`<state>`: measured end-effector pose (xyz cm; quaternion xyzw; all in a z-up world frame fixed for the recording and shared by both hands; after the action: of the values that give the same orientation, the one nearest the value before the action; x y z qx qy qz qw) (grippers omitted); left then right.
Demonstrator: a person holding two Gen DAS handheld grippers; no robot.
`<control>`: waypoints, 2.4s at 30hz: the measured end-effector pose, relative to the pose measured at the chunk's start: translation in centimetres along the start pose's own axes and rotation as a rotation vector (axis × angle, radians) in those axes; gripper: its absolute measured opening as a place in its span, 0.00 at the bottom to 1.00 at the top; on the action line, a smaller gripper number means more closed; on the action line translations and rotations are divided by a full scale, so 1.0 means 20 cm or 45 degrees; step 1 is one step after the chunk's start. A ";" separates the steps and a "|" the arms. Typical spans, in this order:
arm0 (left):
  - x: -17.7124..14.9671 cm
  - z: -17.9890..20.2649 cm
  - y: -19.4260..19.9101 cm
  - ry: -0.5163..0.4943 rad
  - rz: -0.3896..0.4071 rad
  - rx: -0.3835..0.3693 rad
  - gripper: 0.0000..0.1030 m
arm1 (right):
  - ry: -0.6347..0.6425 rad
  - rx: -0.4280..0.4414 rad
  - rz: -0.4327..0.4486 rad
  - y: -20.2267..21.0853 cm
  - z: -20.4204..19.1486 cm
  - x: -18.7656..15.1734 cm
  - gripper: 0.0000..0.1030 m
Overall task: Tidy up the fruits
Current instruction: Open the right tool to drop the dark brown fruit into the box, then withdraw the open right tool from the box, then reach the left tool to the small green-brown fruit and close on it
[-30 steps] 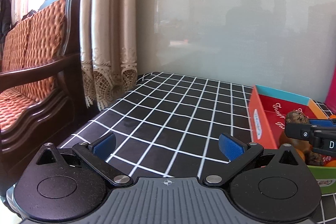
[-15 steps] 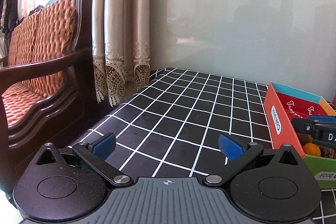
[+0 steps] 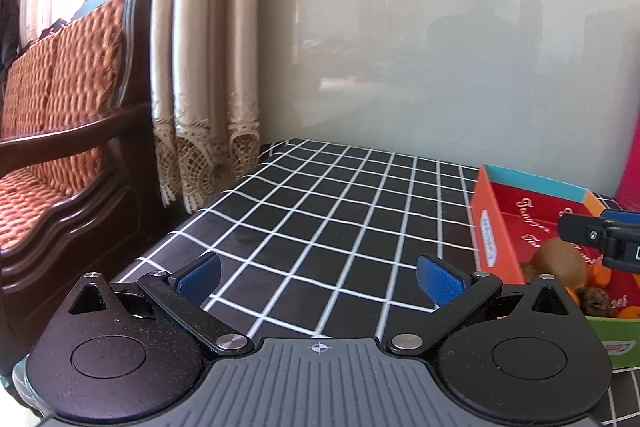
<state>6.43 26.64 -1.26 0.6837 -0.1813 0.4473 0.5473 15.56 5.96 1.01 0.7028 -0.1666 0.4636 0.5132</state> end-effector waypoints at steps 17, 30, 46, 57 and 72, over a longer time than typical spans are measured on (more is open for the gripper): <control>0.02 0.48 0.09 -0.125 0.046 -0.164 1.00 | -0.165 -0.215 0.073 0.21 0.48 -0.06 0.60; 0.01 0.84 0.13 -0.196 0.035 -0.294 1.00 | -0.292 -0.372 0.087 0.39 0.88 -0.17 0.60; -0.05 1.28 0.22 -0.383 0.094 -0.423 1.00 | -0.450 -0.518 0.092 0.56 1.27 -0.32 0.60; -0.09 1.51 0.23 -0.472 0.073 -0.547 1.00 | -0.496 -0.594 0.078 0.61 1.42 -0.41 0.61; -0.15 1.83 0.12 -0.505 -0.031 -0.641 0.70 | -0.577 -0.768 0.040 0.69 1.69 -0.55 0.62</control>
<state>18.15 -8.17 -2.23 0.6028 -0.3813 0.2396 0.6586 16.27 -32.05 -1.71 0.6024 -0.4157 0.2342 0.6399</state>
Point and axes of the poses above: each gripper's, at about its wrist camera, not at the fingertips, and y roughly against the way its jaws point, z to its right, x to its top, the point moved 3 cm from there along -y, roughly the way its jaws point, and after that the axes turned 10 degrees about -z, right-handed, at the moved point
